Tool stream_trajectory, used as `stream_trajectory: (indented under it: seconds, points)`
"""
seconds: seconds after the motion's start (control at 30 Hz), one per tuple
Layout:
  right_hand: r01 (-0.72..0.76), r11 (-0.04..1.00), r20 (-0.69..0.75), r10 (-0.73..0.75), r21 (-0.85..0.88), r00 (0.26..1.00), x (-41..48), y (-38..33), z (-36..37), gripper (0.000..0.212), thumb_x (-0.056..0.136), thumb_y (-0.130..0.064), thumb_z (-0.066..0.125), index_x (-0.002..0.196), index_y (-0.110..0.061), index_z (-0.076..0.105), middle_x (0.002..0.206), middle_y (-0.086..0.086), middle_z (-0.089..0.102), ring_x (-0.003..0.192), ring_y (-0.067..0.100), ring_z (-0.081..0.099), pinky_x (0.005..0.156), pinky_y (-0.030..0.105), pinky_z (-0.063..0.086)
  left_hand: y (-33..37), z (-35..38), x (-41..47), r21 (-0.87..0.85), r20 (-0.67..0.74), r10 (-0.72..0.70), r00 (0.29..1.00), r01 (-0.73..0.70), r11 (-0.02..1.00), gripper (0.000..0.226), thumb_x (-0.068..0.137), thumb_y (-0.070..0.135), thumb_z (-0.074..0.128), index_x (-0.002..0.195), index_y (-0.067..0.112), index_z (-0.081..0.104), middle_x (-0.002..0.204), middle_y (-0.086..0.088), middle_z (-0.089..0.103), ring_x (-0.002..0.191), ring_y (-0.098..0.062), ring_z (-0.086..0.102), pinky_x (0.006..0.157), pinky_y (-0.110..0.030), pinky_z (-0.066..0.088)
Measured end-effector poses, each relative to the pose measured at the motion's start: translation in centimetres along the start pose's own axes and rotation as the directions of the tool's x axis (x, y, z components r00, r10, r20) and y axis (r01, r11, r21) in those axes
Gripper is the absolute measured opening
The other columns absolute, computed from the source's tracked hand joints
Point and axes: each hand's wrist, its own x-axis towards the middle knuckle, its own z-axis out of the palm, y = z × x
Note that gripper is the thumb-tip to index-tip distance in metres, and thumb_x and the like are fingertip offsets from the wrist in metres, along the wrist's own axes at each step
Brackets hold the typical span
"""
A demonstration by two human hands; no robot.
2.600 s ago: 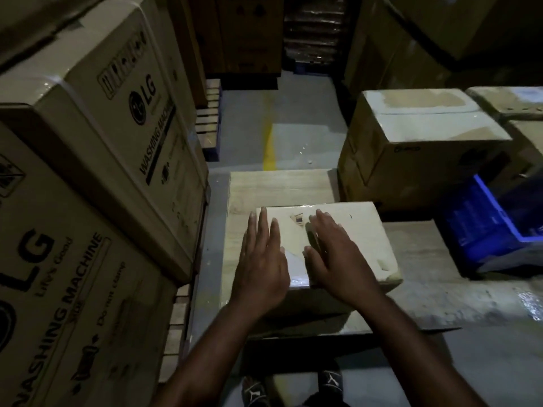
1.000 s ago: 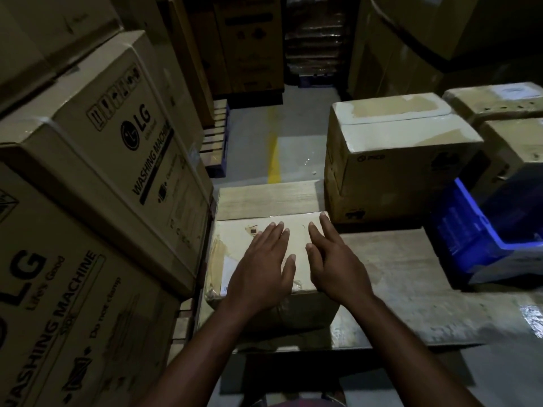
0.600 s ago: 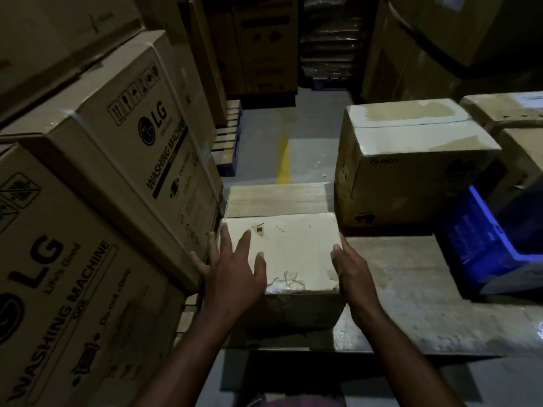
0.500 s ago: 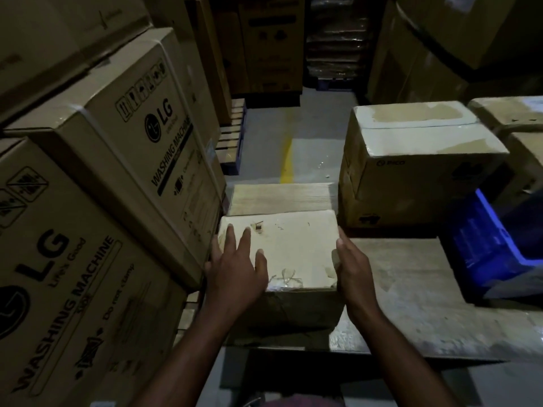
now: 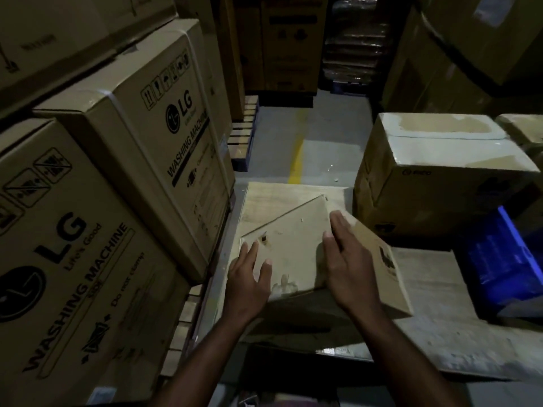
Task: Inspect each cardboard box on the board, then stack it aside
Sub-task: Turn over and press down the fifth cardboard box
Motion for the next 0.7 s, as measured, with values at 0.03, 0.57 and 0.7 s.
stream_trajectory:
  seconds: [0.03, 0.57, 0.7]
  points:
    - [0.007, 1.0, 0.017, -0.007, -0.011, 1.0, -0.1, 0.0, 0.5, 0.054, 0.106, -0.038, 0.041, 0.155, -0.017, 0.033, 0.161, -0.007, 0.031, 0.15, 0.007, 0.024, 0.122, 0.027, 0.017, -0.2, -0.1, 0.1, 0.014, 0.016, -0.025, 1.0, 0.025, 1.0, 0.084, 0.084, 0.068, 0.032, 0.155, 0.022, 0.032, 0.164, -0.003, 0.023, 0.151, -0.017, 0.019, 0.122, -0.039, 0.02]
    - [-0.194, 0.863, 0.01, 0.225, -0.467, 0.974, 2.4, 10.7, 0.7, 0.061, 0.088, -0.07, 0.04, 0.135, -0.031, 0.046, 0.13, 0.003, 0.057, 0.117, 0.025, 0.056, 0.091, 0.047, 0.053, -1.1, -4.5, 0.4, 0.078, -0.068, 0.172, 0.983, -0.167, 0.983, 0.075, 0.098, 0.031, 0.057, 0.159, 0.024, 0.013, 0.164, 0.013, 0.01, 0.144, 0.002, 0.012, 0.114, -0.019, 0.016]
    - [-0.157, 0.819, 0.003, 0.19, -0.551, 0.982, 2.3, 9.2, 0.6, 0.062, 0.09, -0.062, 0.055, 0.14, -0.029, 0.041, 0.133, 0.012, 0.049, 0.123, 0.032, 0.05, 0.089, 0.043, 0.047, -4.2, -4.0, 1.3, 0.02, -0.074, 0.097, 0.992, -0.096, 0.995, 0.073, 0.097, 0.028, 0.061, 0.158, 0.019, 0.021, 0.164, 0.003, 0.02, 0.151, -0.011, 0.018, 0.118, -0.025, 0.02]
